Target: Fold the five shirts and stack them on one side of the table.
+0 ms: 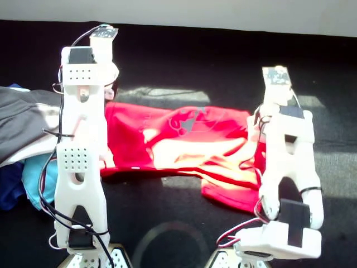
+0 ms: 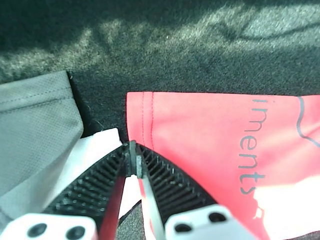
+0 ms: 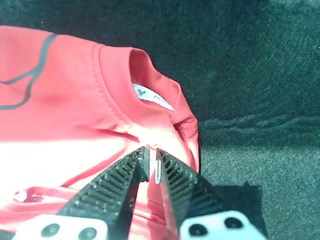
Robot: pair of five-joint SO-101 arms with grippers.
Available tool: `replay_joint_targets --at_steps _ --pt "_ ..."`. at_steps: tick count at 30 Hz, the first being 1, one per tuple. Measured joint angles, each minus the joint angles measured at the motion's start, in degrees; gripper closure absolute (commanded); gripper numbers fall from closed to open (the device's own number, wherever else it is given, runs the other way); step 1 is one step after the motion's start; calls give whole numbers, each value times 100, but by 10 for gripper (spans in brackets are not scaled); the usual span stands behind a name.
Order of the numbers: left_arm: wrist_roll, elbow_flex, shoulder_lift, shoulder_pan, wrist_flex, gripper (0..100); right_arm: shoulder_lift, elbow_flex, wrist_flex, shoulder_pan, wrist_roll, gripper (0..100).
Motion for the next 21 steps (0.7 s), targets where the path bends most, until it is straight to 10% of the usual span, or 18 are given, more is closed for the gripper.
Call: replay_joint_targets --at_steps 13,21 --pt "0 3886 -2708 0 -53 991 -923 519 1081 -1187 -9 919" --pt "9 7851 -4308 0 -2040 991 -1829 2180 440 -1521 -9 919"
